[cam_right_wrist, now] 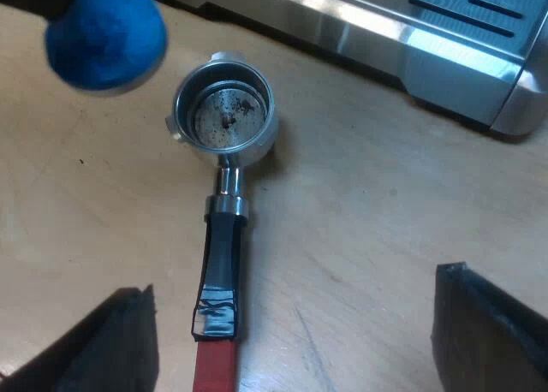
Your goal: Grind coffee beans and then tamp
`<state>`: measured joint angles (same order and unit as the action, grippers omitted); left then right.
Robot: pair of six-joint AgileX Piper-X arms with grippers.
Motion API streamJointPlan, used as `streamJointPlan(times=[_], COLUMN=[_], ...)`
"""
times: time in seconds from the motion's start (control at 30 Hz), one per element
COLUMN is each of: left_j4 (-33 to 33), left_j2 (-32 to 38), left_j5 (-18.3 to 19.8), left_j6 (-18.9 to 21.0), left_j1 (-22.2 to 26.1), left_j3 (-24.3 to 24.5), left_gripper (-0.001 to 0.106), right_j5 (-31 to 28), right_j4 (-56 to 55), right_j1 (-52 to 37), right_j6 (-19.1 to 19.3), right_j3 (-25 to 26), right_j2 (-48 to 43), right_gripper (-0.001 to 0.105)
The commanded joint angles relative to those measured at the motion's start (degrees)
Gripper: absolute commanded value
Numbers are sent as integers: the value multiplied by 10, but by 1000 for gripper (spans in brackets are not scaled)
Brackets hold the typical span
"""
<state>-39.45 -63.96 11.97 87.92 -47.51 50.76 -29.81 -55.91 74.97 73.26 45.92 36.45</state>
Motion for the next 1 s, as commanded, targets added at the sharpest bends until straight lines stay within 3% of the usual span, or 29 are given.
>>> streamJointPlan(times=[0.03, 0.73, 1.0], left_j4=[21, 62, 76], left_j2=[-3, -89, -89], left_j5=[-9, -6, -6], left_j6=[-5, -12, -12], left_j1=[-3, -3, -3], left_j3=[5, 5, 5], left_gripper=[0, 0, 0], right_j5=[-4, -4, -13], right_j4=[4, 4, 54], right_j1=[-1, -1, -1], right_j6=[1, 1, 1], right_j3=[1, 1, -55], right_j2=[-3, -3, -3], right_gripper=[68, 68, 68])
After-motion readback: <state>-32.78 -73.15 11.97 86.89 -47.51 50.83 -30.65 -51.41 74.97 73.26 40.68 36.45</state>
